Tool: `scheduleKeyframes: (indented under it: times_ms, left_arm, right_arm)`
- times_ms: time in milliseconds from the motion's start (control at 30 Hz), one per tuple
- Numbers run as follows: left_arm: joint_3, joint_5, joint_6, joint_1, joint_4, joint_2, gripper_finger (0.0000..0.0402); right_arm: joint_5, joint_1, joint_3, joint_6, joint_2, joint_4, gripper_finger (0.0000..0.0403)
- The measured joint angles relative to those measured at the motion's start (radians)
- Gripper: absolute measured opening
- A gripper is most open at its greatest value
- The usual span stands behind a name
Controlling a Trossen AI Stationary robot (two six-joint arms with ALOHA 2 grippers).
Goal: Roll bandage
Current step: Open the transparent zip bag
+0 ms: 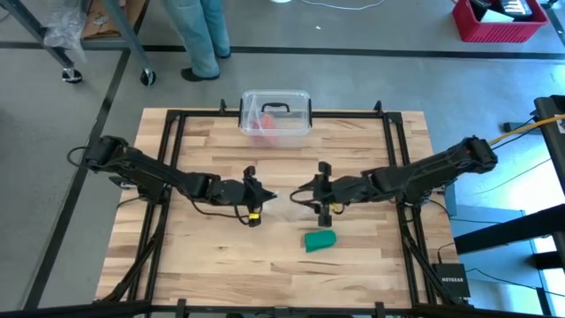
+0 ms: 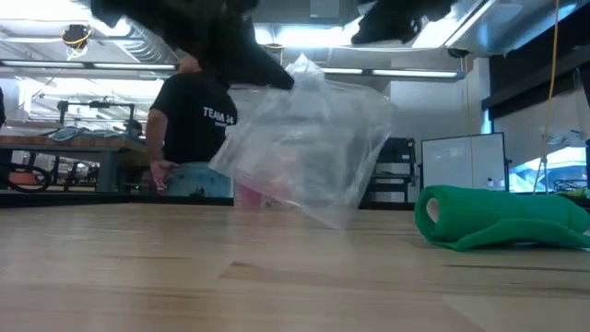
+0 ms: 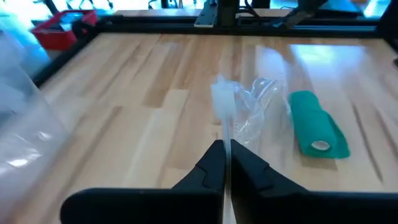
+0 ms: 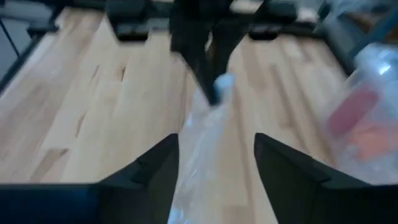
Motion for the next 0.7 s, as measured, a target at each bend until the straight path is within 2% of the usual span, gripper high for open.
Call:
scheduleKeyframes:
  times_ms: [100, 200, 300, 500, 600, 700]
  left_arm:
    - [0.053, -0.064, 0.058, -0.032, -0.094, -0.003, 0.0001]
    - [0.095, -0.117, 0.126, -0.056, -0.147, 0.000, 0.0001]
    - [0.128, -0.123, 0.193, -0.065, -0.165, 0.000, 0.0001]
    - [0.141, -0.126, 0.321, -0.055, -0.227, 0.000, 0.0000]
    - [0.141, -0.136, 0.357, -0.040, -0.252, 0.000, 0.0000]
    - [0.141, -0.138, 0.420, -0.033, -0.251, 0.000, 0.0000]
  right_arm:
    - [0.022, -0.006, -0.029, -0.036, -0.049, 0.053, 0.0226]
    - [-0.006, -0.026, -0.080, -0.066, -0.050, 0.172, 0.0231]
    - [-0.048, -0.058, -0.130, -0.070, -0.018, 0.298, 0.0232]
    - [-0.082, -0.124, -0.148, -0.069, 0.072, 0.398, 0.0232]
    - [-0.132, -0.140, -0.148, -0.069, 0.101, 0.441, 0.0232]
    - [-0.132, -0.140, -0.147, -0.088, 0.119, 0.485, 0.0232]
